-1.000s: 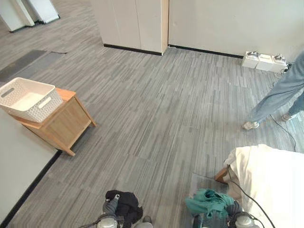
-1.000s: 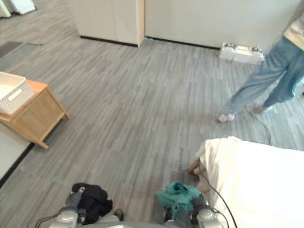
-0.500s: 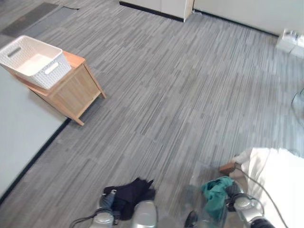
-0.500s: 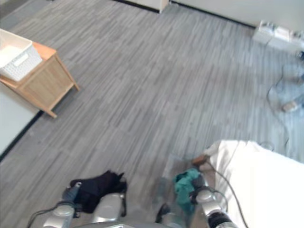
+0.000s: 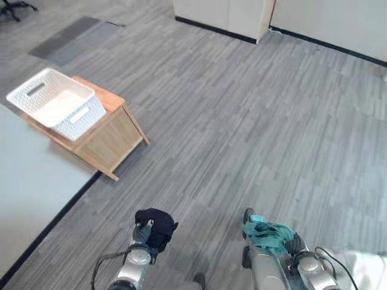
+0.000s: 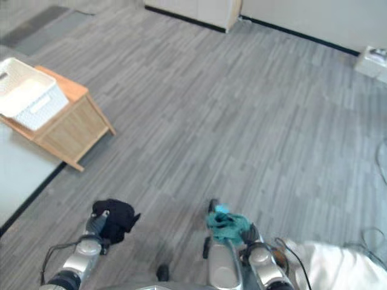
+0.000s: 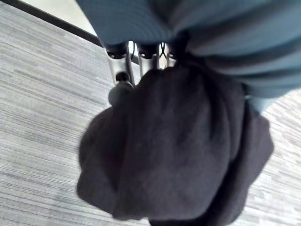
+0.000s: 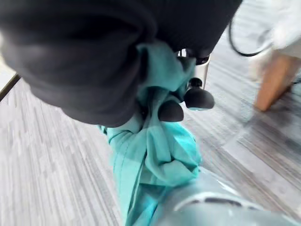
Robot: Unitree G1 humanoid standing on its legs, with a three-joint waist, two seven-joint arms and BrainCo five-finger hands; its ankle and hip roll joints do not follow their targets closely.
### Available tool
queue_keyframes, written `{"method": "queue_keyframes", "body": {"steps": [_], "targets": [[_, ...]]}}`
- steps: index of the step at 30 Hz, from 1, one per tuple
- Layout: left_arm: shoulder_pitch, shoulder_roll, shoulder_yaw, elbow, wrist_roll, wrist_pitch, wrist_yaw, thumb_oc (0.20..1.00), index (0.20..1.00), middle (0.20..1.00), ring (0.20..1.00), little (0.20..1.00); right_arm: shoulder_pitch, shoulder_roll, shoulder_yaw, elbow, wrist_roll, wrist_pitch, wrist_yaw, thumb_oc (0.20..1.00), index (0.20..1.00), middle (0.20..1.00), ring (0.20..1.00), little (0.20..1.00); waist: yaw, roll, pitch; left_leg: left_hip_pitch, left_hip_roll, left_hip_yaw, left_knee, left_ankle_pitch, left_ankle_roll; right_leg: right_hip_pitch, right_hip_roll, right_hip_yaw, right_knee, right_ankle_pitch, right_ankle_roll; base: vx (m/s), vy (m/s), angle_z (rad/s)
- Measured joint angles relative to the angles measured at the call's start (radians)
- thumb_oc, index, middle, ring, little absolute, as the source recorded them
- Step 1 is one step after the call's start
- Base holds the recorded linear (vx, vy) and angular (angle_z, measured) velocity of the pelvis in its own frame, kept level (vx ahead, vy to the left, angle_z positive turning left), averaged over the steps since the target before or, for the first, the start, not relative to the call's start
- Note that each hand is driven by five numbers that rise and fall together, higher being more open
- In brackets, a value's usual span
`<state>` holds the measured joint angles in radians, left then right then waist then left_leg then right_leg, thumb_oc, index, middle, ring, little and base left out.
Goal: Tidy up the quilt and then pick up the clothes from the bed and put them into the laundry hamper.
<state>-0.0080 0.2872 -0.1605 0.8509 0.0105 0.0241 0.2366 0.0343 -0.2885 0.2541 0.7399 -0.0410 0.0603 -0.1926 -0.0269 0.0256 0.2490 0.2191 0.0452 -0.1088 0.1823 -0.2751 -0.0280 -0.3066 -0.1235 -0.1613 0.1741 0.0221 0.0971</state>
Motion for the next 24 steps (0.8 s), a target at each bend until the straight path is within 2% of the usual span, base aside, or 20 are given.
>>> {"method": "queue_keyframes", "body": {"steps": [1,2,3,4,5,7,8,10,11,12,13,14,16,17,18,19,20,21,22,24], "targets": [[0.028,-0.021,-0.001,0.004,0.001,-0.004,-0.001,0.2,0.2,0.2,0.2,0.2,0.005,-0.006,-0.015,0.009,0.0,-0.005,0.001,0.2,0.2,0.2,0.2,0.2,-0.002,0.004,-0.025,-0.126,0.008,0.014,0.274,0.015,-0.041,0.035,0.008,-0.035,-0.013,0.032,-0.03,0.44,-0.282,1.27],[0.024,-0.028,-0.001,0.007,0.001,-0.005,-0.001,0.2,0.2,0.2,0.2,0.2,0.0,-0.012,-0.021,0.01,0.0,-0.013,0.0,0.2,0.2,0.2,0.2,0.2,0.009,0.01,-0.033,-0.204,0.013,0.031,0.408,0.026,-0.061,0.065,0.003,-0.033,-0.034,0.081,-0.08,0.47,-0.289,0.79],[0.052,-0.045,-0.002,0.018,-0.005,-0.002,-0.003,0.2,0.2,0.2,0.2,0.2,-0.01,-0.047,-0.016,0.014,0.001,-0.014,0.001,0.2,0.2,0.2,0.2,0.2,0.054,0.014,-0.035,-0.294,0.019,0.045,0.568,0.075,-0.052,0.122,0.042,-0.028,-0.075,0.111,-0.137,0.34,-0.181,0.18],[0.057,-0.053,0.001,0.019,-0.007,-0.002,-0.006,0.2,0.2,0.2,0.2,0.2,-0.026,-0.062,-0.013,0.017,0.001,-0.017,-0.002,0.2,0.2,0.2,0.2,0.2,0.078,0.022,-0.036,-0.356,0.031,0.058,0.666,0.094,-0.062,0.146,0.064,-0.027,-0.09,0.094,-0.152,0.75,-0.226,-0.09],[0.049,-0.044,-0.007,0.01,-0.007,-0.002,-0.008,0.2,0.2,0.2,0.2,0.2,-0.047,-0.073,-0.02,0.02,0.002,-0.017,-0.005,0.2,0.2,0.2,0.2,0.2,0.107,0.004,-0.027,-0.444,0.05,0.139,0.755,0.103,-0.043,0.182,0.067,-0.026,-0.116,0.071,-0.161,0.4,-0.045,-0.01],[0.046,-0.035,-0.01,0.009,-0.006,-0.004,-0.008,0.2,0.2,0.2,0.2,0.2,-0.082,-0.071,-0.013,0.028,0.003,-0.013,-0.005,0.2,0.2,0.2,0.2,0.2,0.137,-0.032,-0.01,-0.498,0.044,0.215,0.7,0.099,-0.042,0.248,0.057,-0.035,-0.17,0.066,-0.155,0.53,0.027,0.17],[0.049,-0.024,-0.027,-0.003,-0.006,-0.001,-0.009,0.2,0.2,0.2,0.2,0.2,-0.094,-0.065,-0.009,0.023,0.002,-0.014,-0.005,0.2,0.2,0.2,0.2,0.2,0.146,-0.063,0.004,-0.529,0.046,0.292,0.536,0.112,-0.025,0.341,0.064,-0.054,-0.255,0.067,-0.157,0.94,0.188,0.26],[0.055,-0.029,-0.032,-0.011,-0.002,0.002,-0.013,0.2,0.2,0.2,0.2,0.2,-0.1,-0.062,-0.001,0.028,0.001,-0.014,-0.008,0.2,0.2,0.2,0.2,0.2,0.153,-0.051,0.002,-0.529,0.05,0.375,0.228,0.154,-0.011,0.407,0.083,-0.094,-0.264,-0.003,-0.127,0.81,0.203,0.4],[0.05,-0.03,-0.031,-0.012,0.006,-0.001,-0.018,0.2,0.2,0.2,0.2,0.2,-0.096,-0.067,0.028,0.034,0.001,-0.014,-0.004,0.2,0.2,0.2,0.2,0.2,0.14,-0.05,0.004,-0.503,0.031,0.427,0.006,0.218,-0.011,0.44,0.097,-0.127,-0.263,-0.003,-0.122,0.63,0.184,0.39],[0.057,-0.027,-0.026,-0.015,0.013,0.0,-0.02,0.2,0.2,0.2,0.2,0.2,-0.095,-0.06,0.031,0.048,0.0,-0.013,-0.006,0.2,0.2,0.2,0.2,0.2,0.147,-0.032,-0.001,-0.513,0.07,0.542,-0.12,0.27,-0.026,0.491,0.108,-0.193,-0.265,-0.063,-0.096,0.85,0.248,0.42],[0.06,-0.024,-0.019,-0.008,0.013,0.011,-0.022,0.2,0.2,0.2,0.2,0.2,-0.087,-0.055,0.036,0.056,-0.001,-0.012,-0.006,0.2,0.2,0.2,0.2,0.2,0.149,-0.015,-0.013,-0.513,0.083,0.602,-0.172,0.29,-0.008,0.528,0.131,-0.21,-0.265,-0.096,-0.079,0.46,0.127,0.2],[0.064,-0.023,-0.019,-0.009,0.013,0.017,-0.021,0.2,0.2,0.2,0.2,0.2,-0.074,-0.052,0.038,0.059,-0.001,-0.012,-0.005,0.2,0.2,0.2,0.2,0.2,0.147,-0.017,-0.018,-0.515,0.085,0.594,-0.181,0.315,0.003,0.553,0.136,-0.211,-0.264,-0.103,-0.079,0.62,0.221,0.0],[0.089,-0.015,-0.017,-0.005,0.013,0.024,-0.02,0.2,0.2,0.2,0.2,0.2,-0.042,-0.029,0.05,0.066,-0.005,-0.013,-0.005,0.2,0.2,0.2,0.2,0.2,0.171,-0.064,-0.051,-0.508,0.041,0.567,-0.133,0.384,0.076,0.598,0.099,-0.196,-0.241,-0.157,-0.03,0.57,0.241,-0.13],[0.078,-0.032,-0.021,0.016,0.012,0.029,-0.02,0.2,0.2,0.2,0.2,0.2,-0.037,-0.03,0.066,0.075,-0.016,-0.013,-0.006,0.2,0.2,0.2,0.2,0.2,0.156,-0.059,-0.052,-0.485,0.026,0.537,-0.121,0.409,0.15,0.555,0.052,-0.226,-0.052,-0.188,0.011,0.34,0.17,0.24],[0.079,-0.035,-0.025,0.017,0.012,0.028,-0.02,0.2,0.2,0.2,0.2,0.2,-0.028,-0.023,0.065,0.075,-0.023,-0.011,-0.007,0.2,0.2,0.2,0.2,0.2,0.138,-0.055,-0.053,-0.448,0.012,0.533,-0.145,0.415,0.189,0.519,0.027,-0.226,0.077,-0.182,0.018,0.69,0.279,0.49],[0.072,-0.032,-0.029,0.015,0.012,0.029,-0.018,0.2,0.2,0.2,0.2,0.2,-0.009,-0.014,0.066,0.05,-0.026,-0.011,-0.005,0.2,0.2,0.2,0.2,0.2,0.116,-0.064,-0.047,-0.379,-0.019,0.509,-0.169,0.397,0.182,0.4,-0.073,-0.216,0.433,-0.189,0.035,0.35,0.128,0.49],[0.069,-0.031,-0.024,0.024,0.012,0.026,-0.017,0.2,0.2,0.2,0.2,0.2,-0.004,-0.011,0.066,0.041,-0.027,-0.012,-0.006,0.2,0.2,0.2,0.2,0.2,0.109,-0.063,-0.045,-0.36,-0.033,0.484,-0.172,0.376,0.182,0.36,-0.09,-0.197,0.517,-0.185,0.041,0.5,0.124,0.64],[0.025,-0.022,-0.031,0.038,0.01,0.029,-0.008,0.2,0.2,0.2,0.2,0.2,-0.009,-0.008,0.06,0.04,-0.028,-0.014,-0.006,0.2,0.2,0.2,0.2,0.2,0.092,-0.06,-0.036,-0.305,-0.05,0.45,-0.176,0.322,0.197,0.25,-0.136,-0.176,0.711,-0.178,0.051,0.55,-0.021,0.86],[0.003,-0.011,-0.031,0.027,0.009,0.026,-0.004,0.2,0.2,0.2,0.2,0.2,-0.016,-0.007,0.058,0.039,-0.028,-0.013,-0.007,0.2,0.2,0.2,0.2,0.2,0.079,-0.04,-0.03,-0.262,-0.058,0.416,-0.189,0.307,0.18,0.172,-0.154,-0.189,0.742,-0.181,0.048,0.55,-0.024,0.9],[-0.017,-0.005,-0.039,0.002,0.01,0.019,0.009,0.2,0.2,0.2,0.2,0.2,-0.022,-0.007,0.05,0.024,-0.028,-0.013,-0.007,0.2,0.2,0.2,0.2,0.2,0.073,-0.016,-0.016,-0.215,-0.053,0.362,-0.213,0.281,0.155,0.128,-0.128,-0.215,0.608,-0.205,0.006,0.51,-0.141,0.93]]}}
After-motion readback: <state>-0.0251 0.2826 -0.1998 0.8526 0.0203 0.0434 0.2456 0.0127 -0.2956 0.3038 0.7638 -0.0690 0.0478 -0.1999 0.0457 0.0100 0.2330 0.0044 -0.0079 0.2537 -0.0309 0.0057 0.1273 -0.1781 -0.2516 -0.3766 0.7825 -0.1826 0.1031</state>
